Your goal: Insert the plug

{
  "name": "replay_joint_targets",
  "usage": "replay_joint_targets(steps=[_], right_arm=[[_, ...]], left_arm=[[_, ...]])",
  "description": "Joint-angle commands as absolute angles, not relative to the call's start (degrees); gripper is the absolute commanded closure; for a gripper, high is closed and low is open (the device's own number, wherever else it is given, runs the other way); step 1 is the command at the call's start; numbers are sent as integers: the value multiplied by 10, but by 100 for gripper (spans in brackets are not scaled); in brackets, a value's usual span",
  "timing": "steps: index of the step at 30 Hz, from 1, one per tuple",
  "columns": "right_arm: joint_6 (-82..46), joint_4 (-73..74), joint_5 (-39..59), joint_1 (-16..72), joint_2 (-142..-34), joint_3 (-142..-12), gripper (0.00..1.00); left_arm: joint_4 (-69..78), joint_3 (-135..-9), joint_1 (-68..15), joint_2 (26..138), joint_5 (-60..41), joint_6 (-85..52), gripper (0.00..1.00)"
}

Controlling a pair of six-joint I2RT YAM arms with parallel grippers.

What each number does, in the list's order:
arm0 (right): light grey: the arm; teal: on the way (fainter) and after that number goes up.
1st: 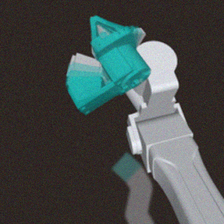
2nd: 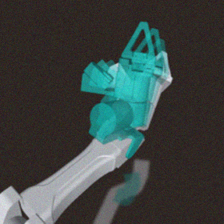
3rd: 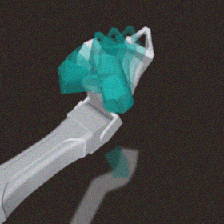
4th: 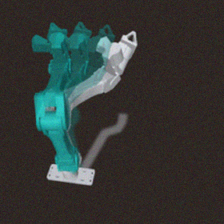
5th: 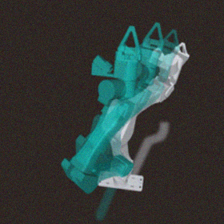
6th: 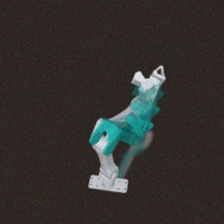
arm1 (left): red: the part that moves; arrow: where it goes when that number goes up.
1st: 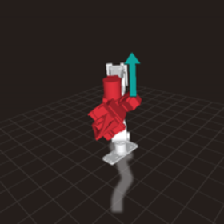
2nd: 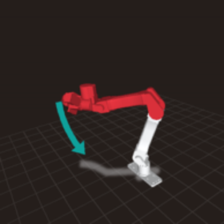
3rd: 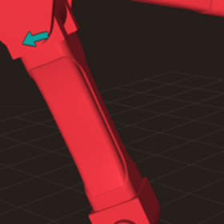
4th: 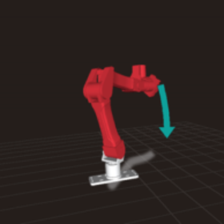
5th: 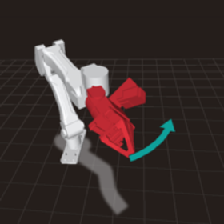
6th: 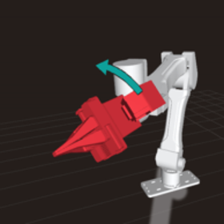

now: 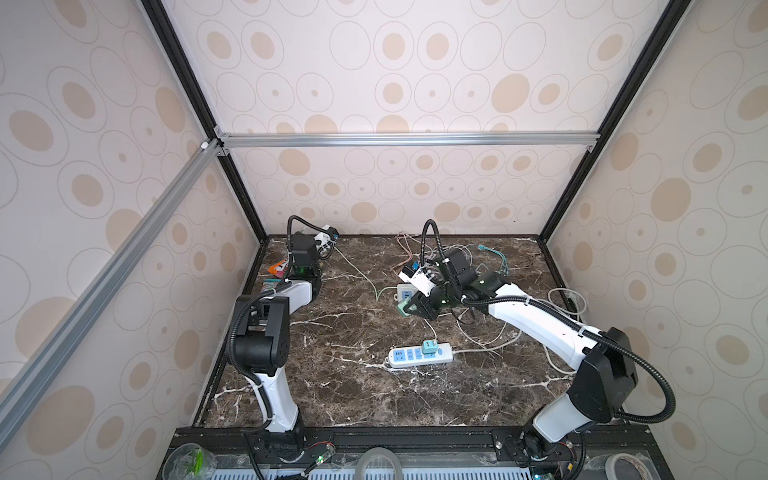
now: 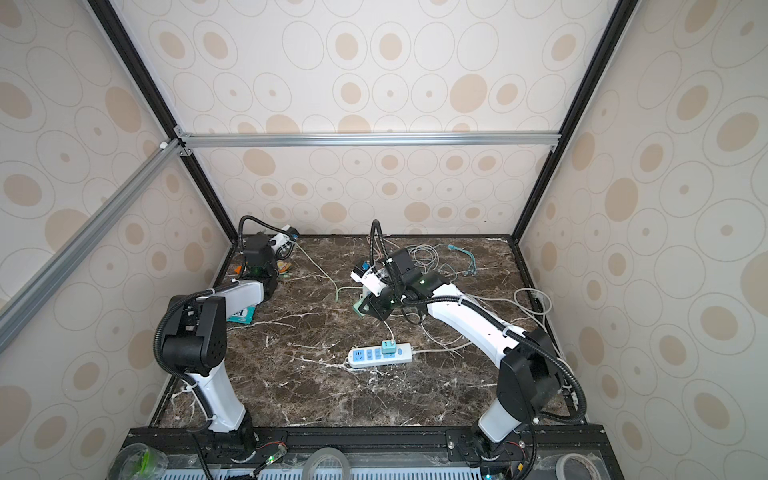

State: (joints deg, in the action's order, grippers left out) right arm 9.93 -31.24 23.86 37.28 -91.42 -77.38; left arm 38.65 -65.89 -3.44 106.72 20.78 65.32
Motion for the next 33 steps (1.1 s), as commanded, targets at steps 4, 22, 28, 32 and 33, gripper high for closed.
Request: replay_joint_targets(steps=[4,22,28,32,33], right_arm=[[155,-354,252,379,-927,-805,100],[264,-408,247,384,-925,-815,100],[291,-422,253,392,-941,-824,100],[344,-456,248,407,-965,-846,100],[365,-471,243,413,-974,-854,100]], left_arm=[[238,-686,-32,1015,70,603,30],[-151,-758,-27,944,-140,540,2],[-25,-709,-26,874,-194,355,2],[113,-644,-26,836,-170,136,2],[140,-626,-26,829,-161,72,2]])
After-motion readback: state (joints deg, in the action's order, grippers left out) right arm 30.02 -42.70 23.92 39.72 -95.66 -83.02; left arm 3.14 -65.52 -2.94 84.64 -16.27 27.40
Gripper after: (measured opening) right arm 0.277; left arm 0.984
